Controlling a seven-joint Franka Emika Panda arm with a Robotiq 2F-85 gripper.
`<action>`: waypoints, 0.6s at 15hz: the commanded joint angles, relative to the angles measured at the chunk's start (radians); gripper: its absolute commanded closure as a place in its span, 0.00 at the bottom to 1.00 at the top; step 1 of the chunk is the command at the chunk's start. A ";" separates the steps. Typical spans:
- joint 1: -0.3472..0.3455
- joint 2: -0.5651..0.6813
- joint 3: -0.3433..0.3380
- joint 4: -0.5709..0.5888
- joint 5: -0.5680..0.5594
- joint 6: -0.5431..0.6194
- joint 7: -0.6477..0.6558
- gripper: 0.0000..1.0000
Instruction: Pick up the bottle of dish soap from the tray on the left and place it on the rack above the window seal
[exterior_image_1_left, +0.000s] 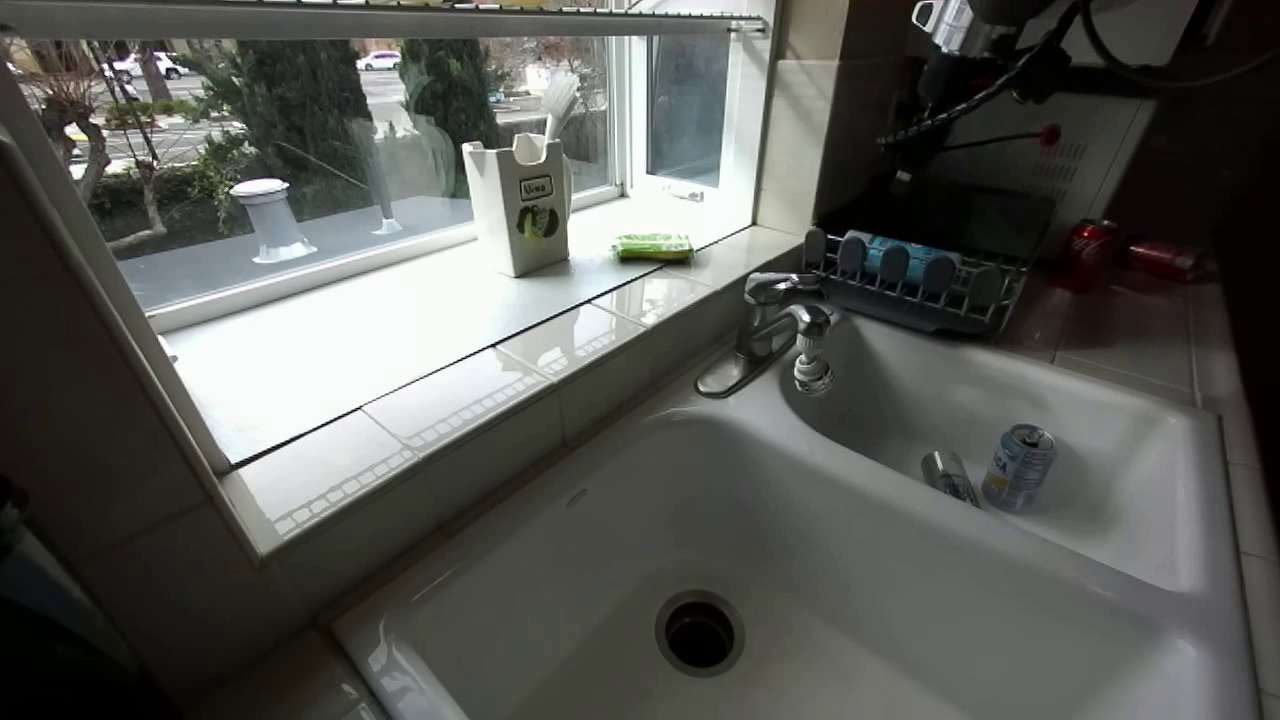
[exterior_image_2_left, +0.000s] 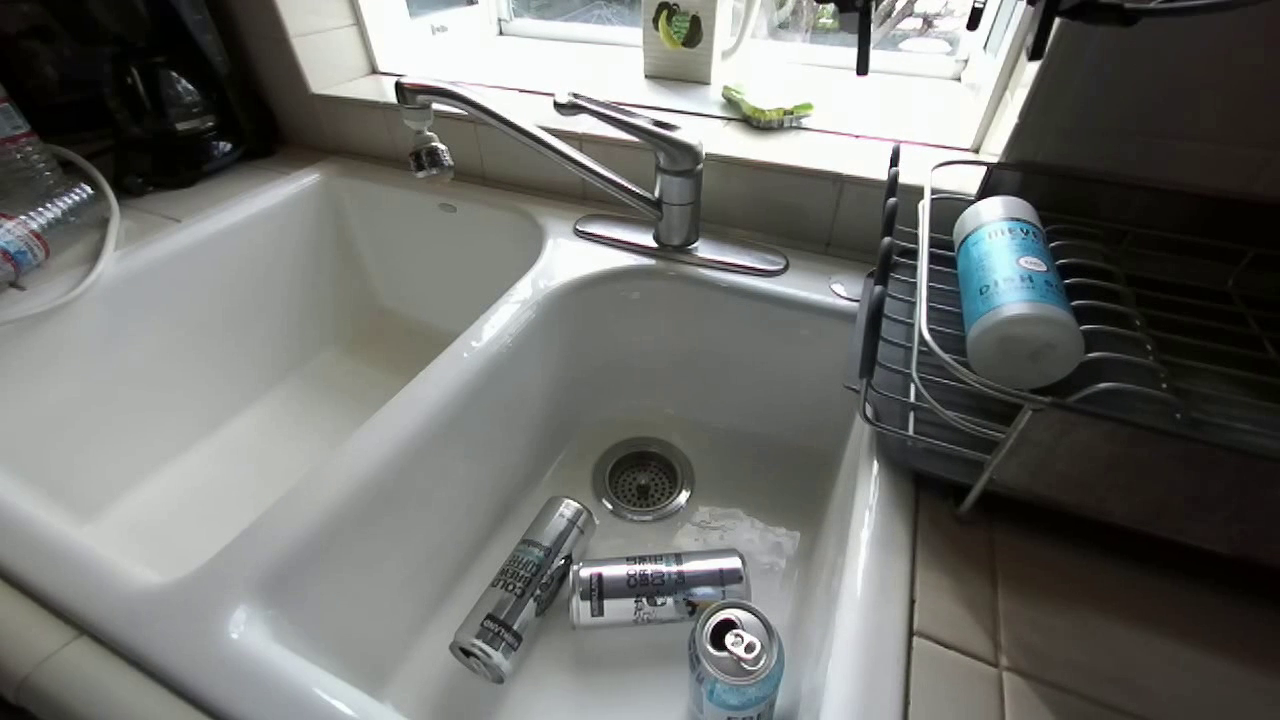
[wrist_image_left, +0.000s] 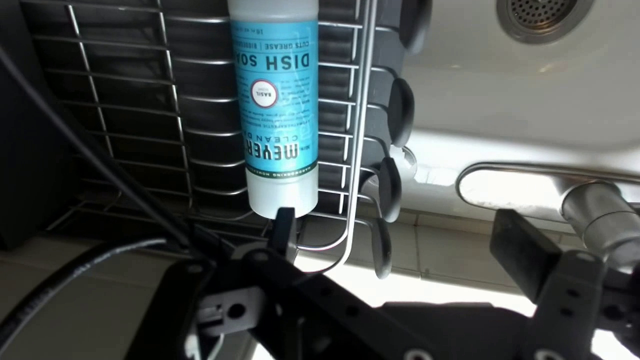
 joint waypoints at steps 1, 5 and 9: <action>-0.050 0.090 0.017 0.077 0.039 0.001 -0.067 0.00; -0.073 0.095 0.029 0.073 0.016 -0.005 -0.049 0.00; -0.088 0.121 0.034 0.097 0.027 -0.003 -0.060 0.00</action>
